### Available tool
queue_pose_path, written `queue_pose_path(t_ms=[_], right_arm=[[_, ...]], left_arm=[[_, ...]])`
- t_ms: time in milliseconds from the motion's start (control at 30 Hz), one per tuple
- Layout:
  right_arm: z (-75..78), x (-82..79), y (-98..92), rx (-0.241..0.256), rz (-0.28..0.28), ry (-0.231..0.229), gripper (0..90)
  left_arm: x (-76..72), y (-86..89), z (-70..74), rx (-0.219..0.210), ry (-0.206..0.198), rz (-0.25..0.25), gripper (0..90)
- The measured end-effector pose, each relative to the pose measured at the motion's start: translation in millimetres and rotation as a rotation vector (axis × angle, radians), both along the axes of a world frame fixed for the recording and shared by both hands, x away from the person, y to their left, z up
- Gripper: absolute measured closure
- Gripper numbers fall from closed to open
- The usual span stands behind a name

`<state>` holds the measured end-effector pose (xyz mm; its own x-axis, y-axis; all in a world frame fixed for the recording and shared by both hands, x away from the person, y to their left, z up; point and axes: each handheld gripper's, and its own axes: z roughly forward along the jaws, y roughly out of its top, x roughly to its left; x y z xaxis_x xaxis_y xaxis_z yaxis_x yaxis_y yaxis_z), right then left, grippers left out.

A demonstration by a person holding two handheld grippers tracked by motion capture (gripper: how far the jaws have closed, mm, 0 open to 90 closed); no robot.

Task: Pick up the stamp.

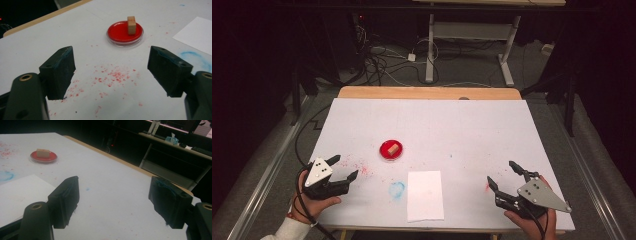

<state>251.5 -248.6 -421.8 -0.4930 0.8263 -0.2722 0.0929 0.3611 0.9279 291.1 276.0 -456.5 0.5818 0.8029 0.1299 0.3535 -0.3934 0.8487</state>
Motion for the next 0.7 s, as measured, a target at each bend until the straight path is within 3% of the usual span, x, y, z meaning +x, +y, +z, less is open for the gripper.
queue_pose_path(t_ms=[200, 300, 367, 433, 533, 700], right_arm=[[-3.9, 3.6, 1.5, -0.022, -0.002, 0.011, 25.1], [-2.8, 4.7, 2.9, -0.025, -0.003, 0.009, 25.1], [-4.1, 5.1, 4.3, -0.030, -0.002, 0.018, 25.1], [-4.9, 5.0, 4.9, -0.035, -0.001, 0.024, 25.1], [-3.5, 1.9, 5.1, -0.035, -0.014, -0.002, 26.1], [-4.6, 3.0, 5.1, -0.048, -0.032, -0.007, 26.4]], left_arm=[[4.2, -2.4, -2.0, 0.015, 0.025, -0.013, 22.0], [7.2, -3.3, -3.0, 0.057, 0.047, -0.017, 22.0], [9.1, -2.2, -0.8, 0.054, 0.059, -0.003, 22.0], [12.0, -0.7, 3.5, 0.045, 0.071, -0.001, 22.0], [16.9, -2.9, 11.2, 0.064, 0.072, -0.003, 22.0], [29.0, -11.5, 25.7, 0.103, 0.102, 0.009, 27.3]])
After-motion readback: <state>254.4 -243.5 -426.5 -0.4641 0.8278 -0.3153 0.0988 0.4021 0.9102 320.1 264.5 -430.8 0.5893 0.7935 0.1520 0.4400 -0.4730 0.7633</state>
